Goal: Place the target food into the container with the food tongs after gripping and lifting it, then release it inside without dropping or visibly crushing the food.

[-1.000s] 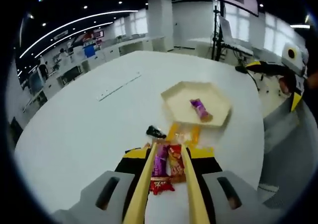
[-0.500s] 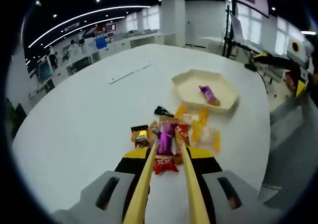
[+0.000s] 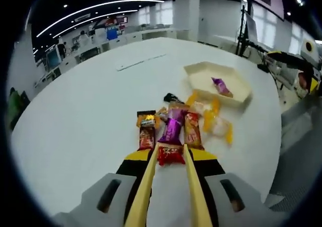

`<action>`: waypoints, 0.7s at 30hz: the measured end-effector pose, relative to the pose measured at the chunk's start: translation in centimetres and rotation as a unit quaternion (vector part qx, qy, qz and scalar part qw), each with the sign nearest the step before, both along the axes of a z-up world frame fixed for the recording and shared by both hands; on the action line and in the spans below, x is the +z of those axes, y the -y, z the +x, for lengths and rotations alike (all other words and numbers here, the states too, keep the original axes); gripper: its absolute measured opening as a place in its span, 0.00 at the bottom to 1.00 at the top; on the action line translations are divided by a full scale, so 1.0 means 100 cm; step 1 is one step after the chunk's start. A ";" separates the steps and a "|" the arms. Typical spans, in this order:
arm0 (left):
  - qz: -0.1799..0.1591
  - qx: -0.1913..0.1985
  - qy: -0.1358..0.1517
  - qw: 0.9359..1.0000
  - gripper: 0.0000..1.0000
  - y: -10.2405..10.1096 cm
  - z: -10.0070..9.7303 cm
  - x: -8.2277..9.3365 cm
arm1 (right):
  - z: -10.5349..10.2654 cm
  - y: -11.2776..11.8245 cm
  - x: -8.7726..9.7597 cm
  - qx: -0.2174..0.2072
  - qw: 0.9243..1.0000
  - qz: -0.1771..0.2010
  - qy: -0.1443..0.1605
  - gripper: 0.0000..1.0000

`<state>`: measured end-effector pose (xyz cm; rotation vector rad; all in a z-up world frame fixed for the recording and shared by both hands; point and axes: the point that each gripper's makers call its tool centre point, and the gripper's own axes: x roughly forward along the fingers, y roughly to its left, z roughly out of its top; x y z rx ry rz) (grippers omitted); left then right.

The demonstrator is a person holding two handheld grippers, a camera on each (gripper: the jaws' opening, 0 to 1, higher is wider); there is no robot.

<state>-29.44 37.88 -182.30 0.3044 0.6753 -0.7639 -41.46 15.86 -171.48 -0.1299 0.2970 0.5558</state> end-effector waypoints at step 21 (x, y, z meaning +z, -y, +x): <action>0.007 0.032 -0.023 0.999 0.17 -0.001 0.001 -0.008 | 0.000 0.000 0.001 -0.002 1.000 0.007 0.000 0.99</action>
